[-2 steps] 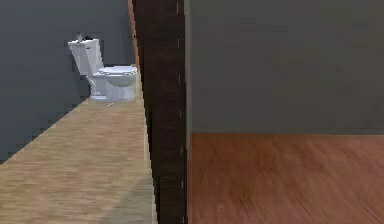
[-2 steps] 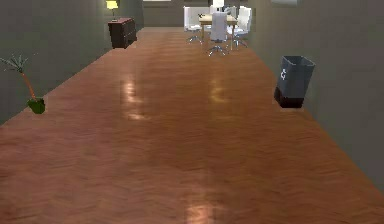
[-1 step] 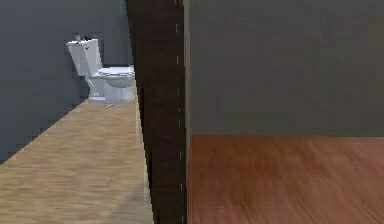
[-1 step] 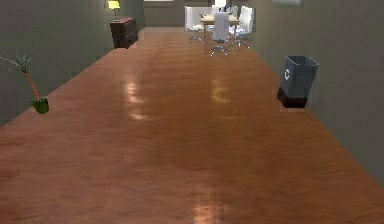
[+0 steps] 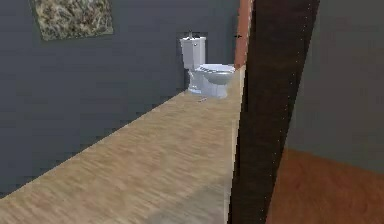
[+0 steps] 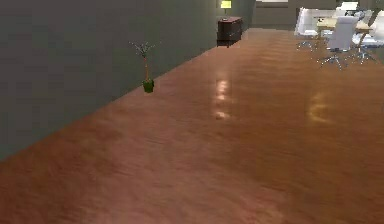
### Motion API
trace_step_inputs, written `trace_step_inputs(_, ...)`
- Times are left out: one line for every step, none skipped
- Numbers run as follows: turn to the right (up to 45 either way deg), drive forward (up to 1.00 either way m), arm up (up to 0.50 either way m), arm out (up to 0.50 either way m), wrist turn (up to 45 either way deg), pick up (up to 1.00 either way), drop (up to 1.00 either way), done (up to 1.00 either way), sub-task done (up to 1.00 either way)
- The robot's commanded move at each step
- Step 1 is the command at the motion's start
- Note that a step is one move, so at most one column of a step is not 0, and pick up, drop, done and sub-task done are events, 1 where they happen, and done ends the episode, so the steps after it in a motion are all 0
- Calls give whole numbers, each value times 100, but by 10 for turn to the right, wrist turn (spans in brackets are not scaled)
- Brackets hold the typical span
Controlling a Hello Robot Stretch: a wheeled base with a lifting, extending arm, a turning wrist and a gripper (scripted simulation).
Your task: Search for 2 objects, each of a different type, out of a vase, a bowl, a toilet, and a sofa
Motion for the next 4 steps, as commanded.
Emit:
trace_step_inputs(0, 25, 0, 0, 0, 0, 0, 0, 0)
trace_step_inputs(-300, 0, 0, 0, 0, 0, 0, 0, 0)
trace_step_inputs(0, 35, 0, 0, 0, 0, 0, 0, 0)
trace_step_inputs(450, 0, 0, 0, 0, 0, 0, 0, 0)
